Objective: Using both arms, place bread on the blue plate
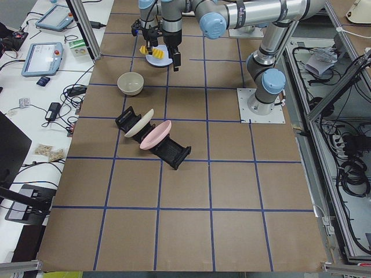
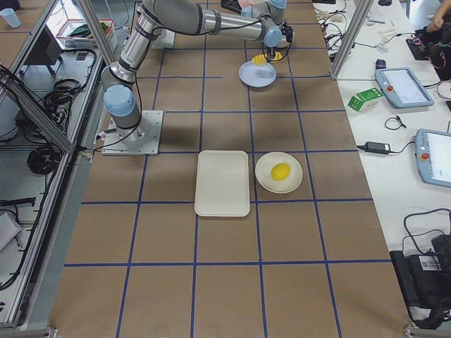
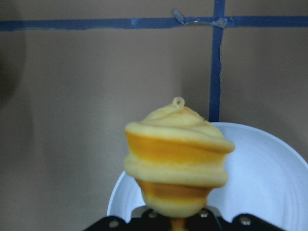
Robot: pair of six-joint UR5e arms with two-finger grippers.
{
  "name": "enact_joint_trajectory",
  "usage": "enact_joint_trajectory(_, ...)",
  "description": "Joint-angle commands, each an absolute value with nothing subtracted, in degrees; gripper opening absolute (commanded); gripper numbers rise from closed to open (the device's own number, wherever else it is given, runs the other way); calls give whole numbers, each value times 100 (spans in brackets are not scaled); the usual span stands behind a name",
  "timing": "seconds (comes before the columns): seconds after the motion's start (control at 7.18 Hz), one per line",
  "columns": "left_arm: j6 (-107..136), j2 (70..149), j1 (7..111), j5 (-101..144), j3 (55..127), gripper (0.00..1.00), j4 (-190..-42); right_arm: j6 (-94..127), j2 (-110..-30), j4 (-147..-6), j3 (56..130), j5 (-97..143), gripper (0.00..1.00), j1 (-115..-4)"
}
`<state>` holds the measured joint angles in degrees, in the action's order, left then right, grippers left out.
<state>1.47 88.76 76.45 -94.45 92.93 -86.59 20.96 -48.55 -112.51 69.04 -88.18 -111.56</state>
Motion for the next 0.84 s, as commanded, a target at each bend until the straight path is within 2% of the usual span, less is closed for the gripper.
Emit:
enact_joint_trajectory(0.0, 114, 8912, 8337, -9483, 9368, 100, -8622, 2057, -4904, -10830, 6996, -8851, 12, -11153)
enact_joint_trajectory(0.14, 106, 8895, 8428, -9501, 9369, 100, -8622, 2022, -4974, -10819, 7135, -8859, 15, -11153)
enact_joint_trajectory(0.28, 192, 8895, 8420, -9518, 9334, 100, -8613, 1952, -5036, -10854, 7354, -8877, 26, -11127)
enact_joint_trajectory(0.42, 115, 8912, 8411, -9553, 9299, 100, -8578, 1942, -5088, -10915, 7548, -8886, 67, -11127)
enact_joint_trajectory(0.56, 123, 8938, 8411, -9554, 9281, 100, -8639, 1916, -5141, -10968, 7706, -9129, 97, -11127)
enact_joint_trajectory(0.7, 114, 8956, 8429, -9484, 9299, 100, -8631, 1899, -5220, -11021, 7751, -9271, 100, -11127)
